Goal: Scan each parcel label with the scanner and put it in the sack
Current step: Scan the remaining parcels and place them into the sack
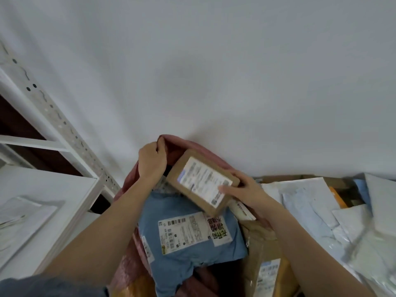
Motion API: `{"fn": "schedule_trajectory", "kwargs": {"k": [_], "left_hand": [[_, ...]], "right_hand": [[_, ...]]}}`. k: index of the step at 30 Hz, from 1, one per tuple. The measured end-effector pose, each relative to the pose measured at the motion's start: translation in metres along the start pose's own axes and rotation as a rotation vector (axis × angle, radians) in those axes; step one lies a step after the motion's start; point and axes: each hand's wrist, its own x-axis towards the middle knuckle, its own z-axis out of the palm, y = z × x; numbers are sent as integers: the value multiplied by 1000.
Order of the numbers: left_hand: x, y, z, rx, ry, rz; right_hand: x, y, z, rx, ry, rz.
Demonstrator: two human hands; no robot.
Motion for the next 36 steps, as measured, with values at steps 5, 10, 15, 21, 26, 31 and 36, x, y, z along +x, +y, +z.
{"fn": "schedule_trajectory", "kwargs": {"k": [5,10,15,21,26,31,36], "left_hand": [[-11,-10,4,-16,-158,90],[-20,-25,-2,129,-356,112],[-36,-25,-1,512,-445,-44],[-55,-23,0,558,-402,-181],[-65,-33,-14,500,-358,-415],[-62,-52,-30,547,-370,-471],[-68,-50,-46,506,-232,-412]], "right_hand": [[17,9,17,-377,261,-146],[11,14,9,-195,208,-36],[-10,31,-34,-767,35,354],[-41,60,-48,-720,-42,599],[-52,46,-48,-544,71,607],[-53,-9,-43,-647,212,509],[-57,-71,-19,-849,318,232]]}}
